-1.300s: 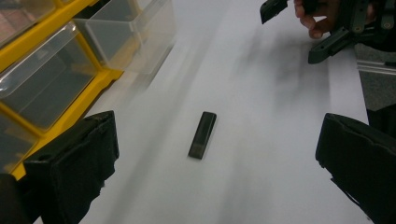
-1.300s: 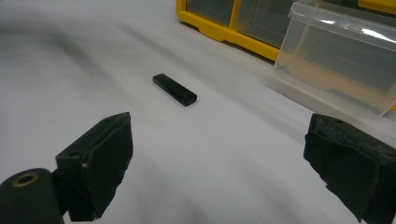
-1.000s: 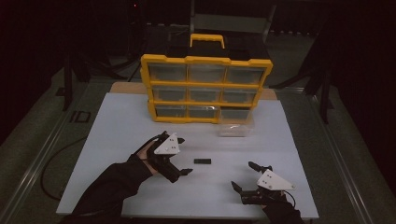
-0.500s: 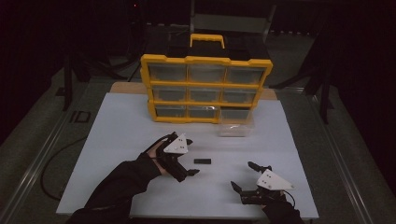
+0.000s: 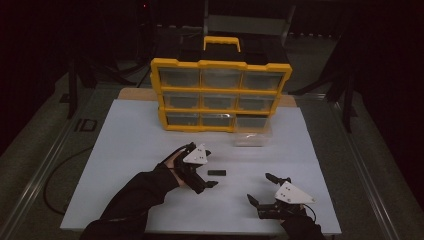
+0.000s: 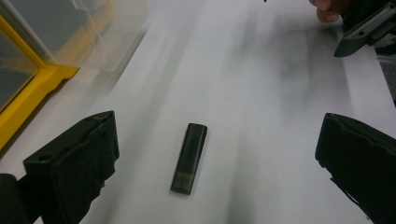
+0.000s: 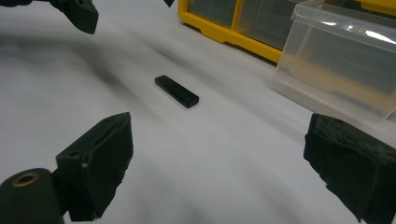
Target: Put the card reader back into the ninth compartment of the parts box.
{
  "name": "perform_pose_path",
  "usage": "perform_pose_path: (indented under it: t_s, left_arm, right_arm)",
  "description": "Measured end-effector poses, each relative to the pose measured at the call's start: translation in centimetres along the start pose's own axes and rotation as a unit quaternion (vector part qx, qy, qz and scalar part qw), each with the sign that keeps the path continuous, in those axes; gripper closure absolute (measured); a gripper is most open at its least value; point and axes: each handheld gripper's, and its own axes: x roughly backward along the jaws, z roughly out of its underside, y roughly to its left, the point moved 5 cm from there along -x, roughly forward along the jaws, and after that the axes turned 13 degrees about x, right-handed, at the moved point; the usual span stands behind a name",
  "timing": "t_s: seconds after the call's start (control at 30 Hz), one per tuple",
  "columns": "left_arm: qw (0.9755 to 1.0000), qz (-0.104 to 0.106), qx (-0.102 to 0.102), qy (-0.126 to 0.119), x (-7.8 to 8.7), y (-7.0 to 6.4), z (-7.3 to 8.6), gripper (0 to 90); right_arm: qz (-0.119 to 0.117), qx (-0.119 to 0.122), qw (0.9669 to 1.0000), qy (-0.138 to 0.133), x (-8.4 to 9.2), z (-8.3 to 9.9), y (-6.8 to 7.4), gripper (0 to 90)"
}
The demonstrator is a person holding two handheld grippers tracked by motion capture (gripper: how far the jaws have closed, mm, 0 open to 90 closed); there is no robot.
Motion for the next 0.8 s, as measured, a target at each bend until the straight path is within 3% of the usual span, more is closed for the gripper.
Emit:
perform_pose_path:
  t_s: [0.43, 0.6, 0.8]
  left_arm:
    - [0.9999, -0.003, 0.002, 0.014, -2.0, 0.7, 0.6, 5.2]
    - [0.9998, -0.004, 0.010, 0.019, -2.5, 1.3, 1.1, 12.2]
    - [0.9989, -0.010, 0.007, 0.045, -3.2, 1.5, 1.8, 18.1]
  right_arm:
    - [-0.002, 0.000, 1.0000, 0.001, -0.1, 0.0, 0.0, 8.4]
    - [-0.002, 0.000, 1.0000, 0.001, -0.1, 0.0, 0.1, 8.4]
    - [-0.003, -0.002, 1.0000, 0.002, -0.1, 0.0, 0.1, 8.4]
